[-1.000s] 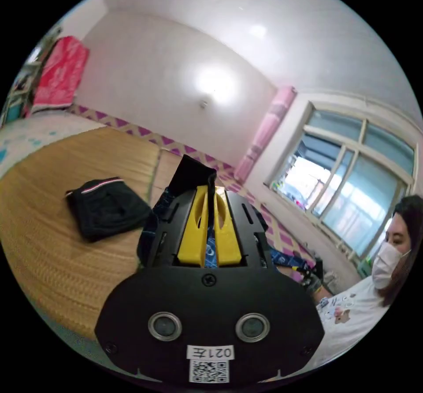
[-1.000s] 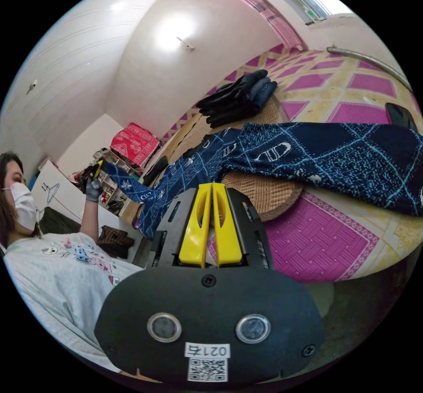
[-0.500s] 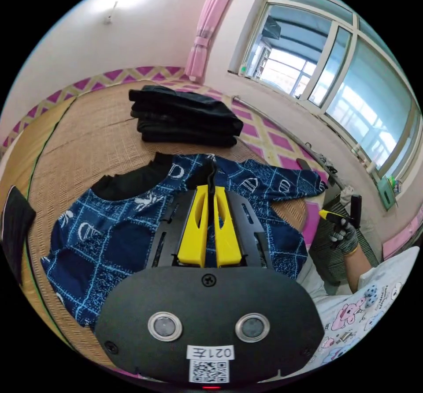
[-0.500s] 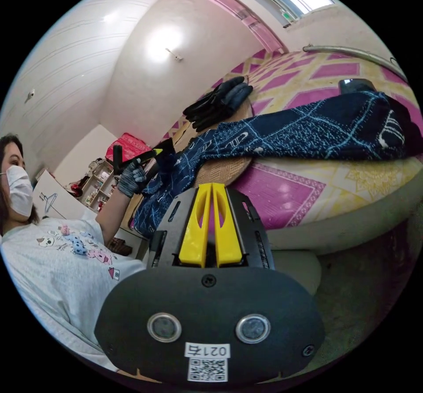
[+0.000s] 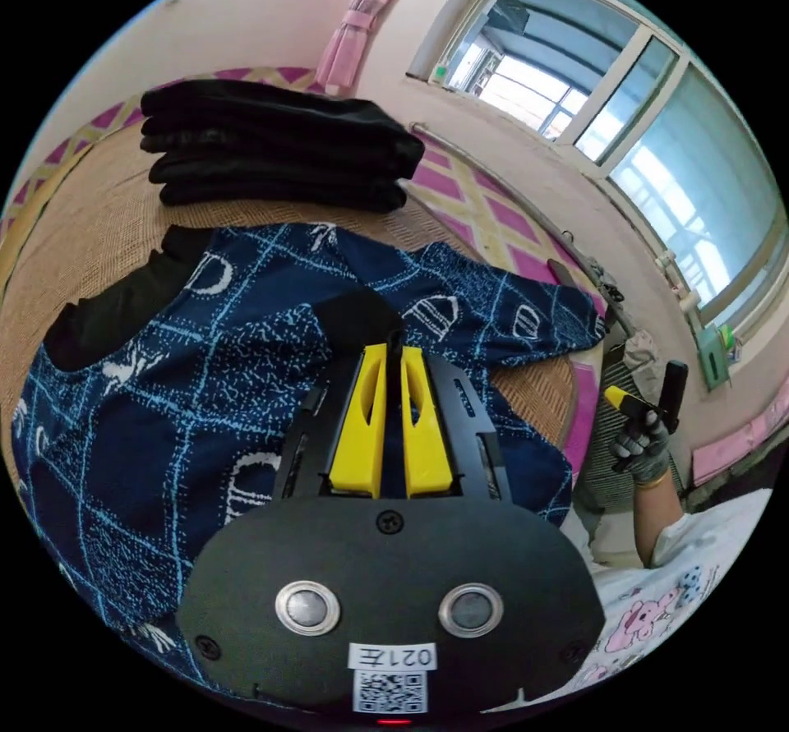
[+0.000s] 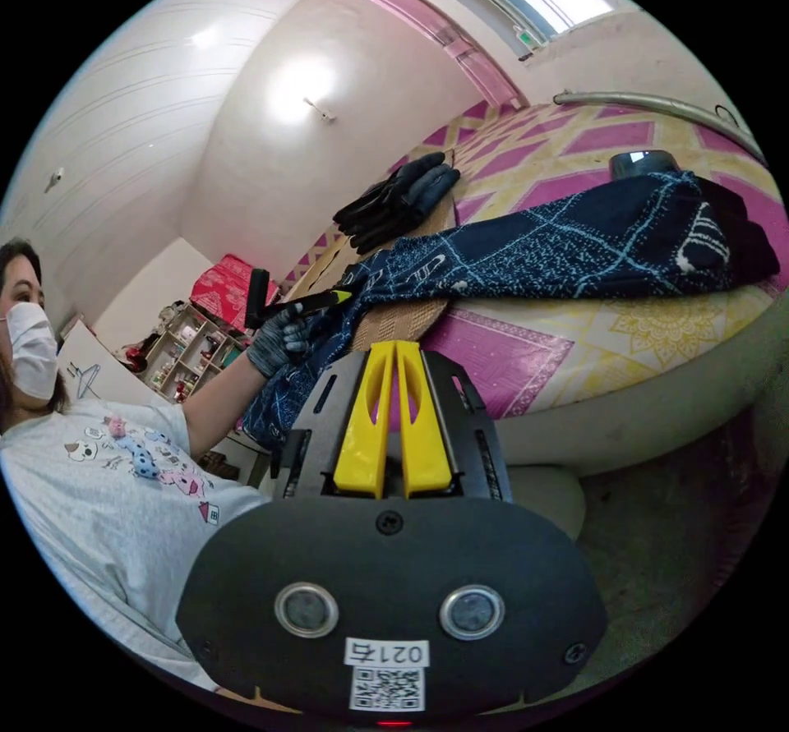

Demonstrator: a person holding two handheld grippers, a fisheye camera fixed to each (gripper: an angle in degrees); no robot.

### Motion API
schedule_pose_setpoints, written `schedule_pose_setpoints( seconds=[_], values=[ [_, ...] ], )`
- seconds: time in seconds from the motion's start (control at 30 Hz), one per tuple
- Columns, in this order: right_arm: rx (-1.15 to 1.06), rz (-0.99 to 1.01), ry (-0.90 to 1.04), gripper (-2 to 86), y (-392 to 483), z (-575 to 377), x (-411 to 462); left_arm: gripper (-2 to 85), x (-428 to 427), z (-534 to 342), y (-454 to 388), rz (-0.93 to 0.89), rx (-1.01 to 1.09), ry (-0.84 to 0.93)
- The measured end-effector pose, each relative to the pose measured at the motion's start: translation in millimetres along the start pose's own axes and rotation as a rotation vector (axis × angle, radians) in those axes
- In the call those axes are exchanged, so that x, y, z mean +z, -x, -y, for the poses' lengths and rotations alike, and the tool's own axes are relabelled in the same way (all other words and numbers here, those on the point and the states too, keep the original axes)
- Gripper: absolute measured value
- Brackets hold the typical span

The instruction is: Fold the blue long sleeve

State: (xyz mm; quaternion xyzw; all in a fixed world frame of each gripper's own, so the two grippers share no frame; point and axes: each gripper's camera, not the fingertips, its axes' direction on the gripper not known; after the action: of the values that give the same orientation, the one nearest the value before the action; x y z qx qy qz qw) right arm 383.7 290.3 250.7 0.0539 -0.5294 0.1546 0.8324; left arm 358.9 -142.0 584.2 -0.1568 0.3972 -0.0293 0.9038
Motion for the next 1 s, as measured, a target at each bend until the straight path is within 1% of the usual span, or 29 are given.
schedule_pose_setpoints(
  seconds=[0.03,0.13,0.2,0.23,0.3,0.37,0.43,0.53,0.63,0.8,0.93,0.97,1.0],
  values=[
    [0.008,-0.021,-0.015,0.9,-4,1,-6,4.6,8,-4,-3,-0.032,0.044,0.03],
    [0.072,-0.035,-0.073,3.8,-21,7,-26,6.4,30,-14,-4,-0.142,0.115,0.119],
    [0.123,-0.047,-0.13,4.9,-33,9,-42,6.1,25,-24,1,-0.174,0.127,0.063],
    [0.17,-0.081,-0.174,5.6,-41,8,-55,5.6,18,-30,6,-0.224,0.113,0.009],
    [0.25,-0.147,-0.245,6.4,-53,5,-75,4.7,6,-39,14,-0.265,0.087,-0.058],
    [0.357,-0.229,-0.333,7.5,-72,-1,-99,4.2,-5,-47,20,-0.231,0.065,-0.083],
    [0.431,-0.246,-0.394,8.1,-88,-4,-113,3.6,-17,-58,27,-0.217,0.047,-0.102],
    [0.53,-0.197,-0.473,9.4,-116,-4,-124,2.6,-26,-72,36,-0.245,0.031,-0.097],
    [0.606,-0.154,-0.528,10.7,-131,1,-124,1.0,-37,-87,45,-0.221,0.028,-0.088],
    [0.663,-0.219,-0.543,9.3,-132,22,-117,-0.2,-68,-109,64,-0.223,0.002,-0.112],
    [0.722,-0.182,-0.53,5.4,-139,38,-107,-0.8,-102,-123,82,-0.227,-0.01,-0.14],
    [0.714,-0.156,-0.51,2.9,-138,45,-101,-0.8,-107,-125,85,-0.228,-0.011,-0.145],
    [0.696,-0.148,-0.511,2.5,-133,49,-99,-0.9,-119,-130,90,-0.229,-0.015,-0.156]
  ],
)
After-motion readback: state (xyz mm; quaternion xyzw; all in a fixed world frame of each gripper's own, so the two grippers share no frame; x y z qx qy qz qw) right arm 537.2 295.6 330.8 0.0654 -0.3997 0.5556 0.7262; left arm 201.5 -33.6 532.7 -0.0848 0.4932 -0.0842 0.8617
